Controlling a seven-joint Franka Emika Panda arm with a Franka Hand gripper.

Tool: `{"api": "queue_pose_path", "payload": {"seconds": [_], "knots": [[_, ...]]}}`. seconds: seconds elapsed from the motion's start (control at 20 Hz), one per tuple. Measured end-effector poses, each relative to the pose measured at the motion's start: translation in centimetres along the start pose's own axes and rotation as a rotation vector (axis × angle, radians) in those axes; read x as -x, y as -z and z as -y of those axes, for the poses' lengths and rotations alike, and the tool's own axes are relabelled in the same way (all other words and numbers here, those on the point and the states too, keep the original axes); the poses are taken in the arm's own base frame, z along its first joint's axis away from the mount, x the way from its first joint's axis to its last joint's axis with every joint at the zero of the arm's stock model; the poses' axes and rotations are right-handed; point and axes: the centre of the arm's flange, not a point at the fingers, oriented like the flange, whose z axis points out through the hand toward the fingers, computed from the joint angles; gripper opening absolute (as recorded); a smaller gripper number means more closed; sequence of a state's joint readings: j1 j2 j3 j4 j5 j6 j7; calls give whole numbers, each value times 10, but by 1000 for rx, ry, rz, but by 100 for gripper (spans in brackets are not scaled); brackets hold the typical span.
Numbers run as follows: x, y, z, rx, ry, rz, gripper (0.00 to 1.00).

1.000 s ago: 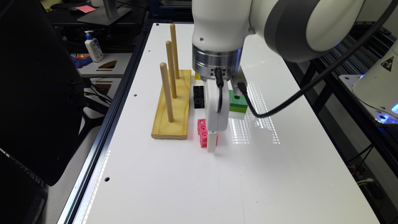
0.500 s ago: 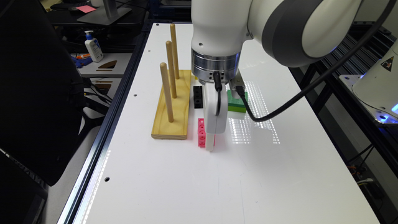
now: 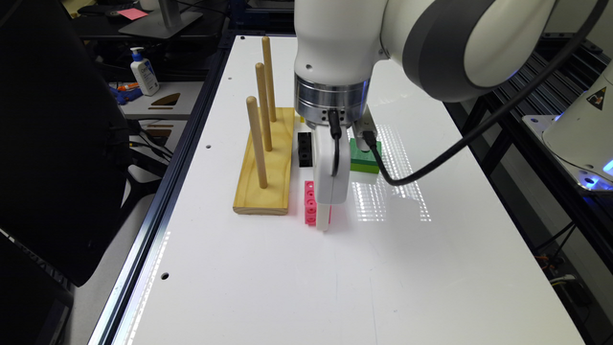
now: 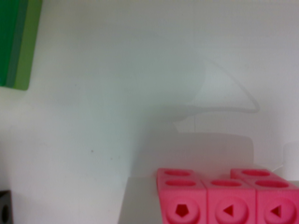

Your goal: Pick up pink block.

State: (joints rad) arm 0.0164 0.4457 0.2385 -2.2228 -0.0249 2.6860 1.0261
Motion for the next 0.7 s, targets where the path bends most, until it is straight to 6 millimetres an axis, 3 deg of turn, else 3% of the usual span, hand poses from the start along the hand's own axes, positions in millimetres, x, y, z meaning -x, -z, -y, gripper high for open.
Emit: {"api": "queue_pose_path", "payload": {"seconds": [0.2,0.5,0.7], "knots": [[0,8,1,-2,2,-6,0],[3,57,6,16,6,-24,0],[7,66,4,22,6,-27,0]]}}
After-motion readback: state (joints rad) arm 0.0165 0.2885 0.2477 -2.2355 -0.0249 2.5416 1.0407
